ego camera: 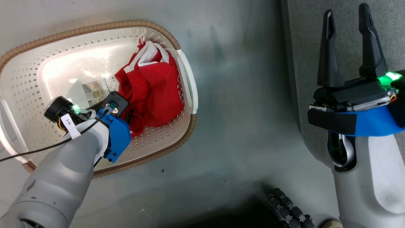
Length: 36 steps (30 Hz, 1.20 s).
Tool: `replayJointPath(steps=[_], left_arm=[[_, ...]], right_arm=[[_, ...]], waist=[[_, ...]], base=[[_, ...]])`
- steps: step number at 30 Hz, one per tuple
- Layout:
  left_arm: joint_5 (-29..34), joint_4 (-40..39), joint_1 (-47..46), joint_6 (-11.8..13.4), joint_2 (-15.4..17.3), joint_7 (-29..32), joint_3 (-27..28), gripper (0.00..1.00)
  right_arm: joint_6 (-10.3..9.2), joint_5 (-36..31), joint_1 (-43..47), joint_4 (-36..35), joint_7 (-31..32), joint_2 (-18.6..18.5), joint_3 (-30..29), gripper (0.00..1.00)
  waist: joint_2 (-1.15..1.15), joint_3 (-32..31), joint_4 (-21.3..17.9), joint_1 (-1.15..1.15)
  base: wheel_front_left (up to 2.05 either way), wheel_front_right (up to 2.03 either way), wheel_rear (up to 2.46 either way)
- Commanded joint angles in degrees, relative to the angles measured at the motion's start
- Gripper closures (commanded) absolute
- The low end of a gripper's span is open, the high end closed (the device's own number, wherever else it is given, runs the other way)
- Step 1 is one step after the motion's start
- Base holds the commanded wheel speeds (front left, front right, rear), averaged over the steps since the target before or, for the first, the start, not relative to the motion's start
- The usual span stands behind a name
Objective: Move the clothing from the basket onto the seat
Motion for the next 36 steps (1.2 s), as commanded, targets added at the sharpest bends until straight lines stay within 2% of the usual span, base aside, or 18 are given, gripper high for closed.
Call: replayJointPath(steps=[1, 7, 8, 9, 10, 11, 26, 36], left_arm=[[-0.7, 0.3, -1.0, 0.1, 0.6, 0.5, -0.6, 0.0], [-2.2, 0.7, -1.9, 0.1, 1.1, 1.9, -2.8, 0.0], [-2.5, 0.8, -2.1, 0.1, 1.1, 2.0, -3.1, 0.08], [-2.6, 0.8, -2.0, 0.1, 1.1, 2.2, -3.4, 0.55], [-2.8, 0.9, -2.1, 0.1, 1.1, 2.4, -3.8, 0.88], [-2.9, 0.9, -2.1, 0.1, 1.1, 2.5, -4.1, 1.0], [-8.6, -0.9, -1.0, 0.1, 1.2, 0.0, -8.4, 1.0], [-13.9, -3.5, 0.5, 0.1, -0.9, -3.8, -11.4, 1.0]], right_arm=[[-0.05, 0.6, -0.8, -0.6, 0.0, 0.3, 0.0, 0.0], [-0.05, 0.8, -0.8, -1.2, 0.0, 0.3, -0.2, 0.0], [-0.05, 0.8, -0.9, -1.3, 0.0, 0.3, -0.3, 0.0], [-0.05, 0.8, -0.9, -1.3, 0.0, 0.3, -0.3, 0.0], [-0.05, 0.8, -1.0, -1.4, 0.0, 0.3, -0.3, 0.0], [-0.05, 0.8, -1.1, -1.4, 0.0, 0.3, -0.2, 0.0], [-0.05, 0.7, -1.2, -0.4, 0.0, 0.3, -0.2, 0.0], [-0.04, -0.2, 0.1, 1.4, 0.0, 0.2, -0.8, 0.0]], waist=[[0.0, 1.1, -0.4, 0.0], [0.0, 2.4, -0.5, 0.0], [0.0, 2.5, -0.4, 0.0], [0.0, 2.6, -0.4, 0.0], [0.0, 2.6, -0.3, 0.0], [0.0, 2.6, -0.2, 0.0], [0.0, -0.5, 1.0, 0.0], [0.0, -6.5, 3.9, 0.0]], base=[[0.0, 0.0, 0.0], [0.0, 0.0, 0.0], [0.0, 0.0, 0.0], [0.0, 0.0, 0.0], [0.0, 0.0, 0.0], [0.0, 0.0, 0.0], [0.0, 0.0, 0.0], [0.0, 0.0, 0.0]])
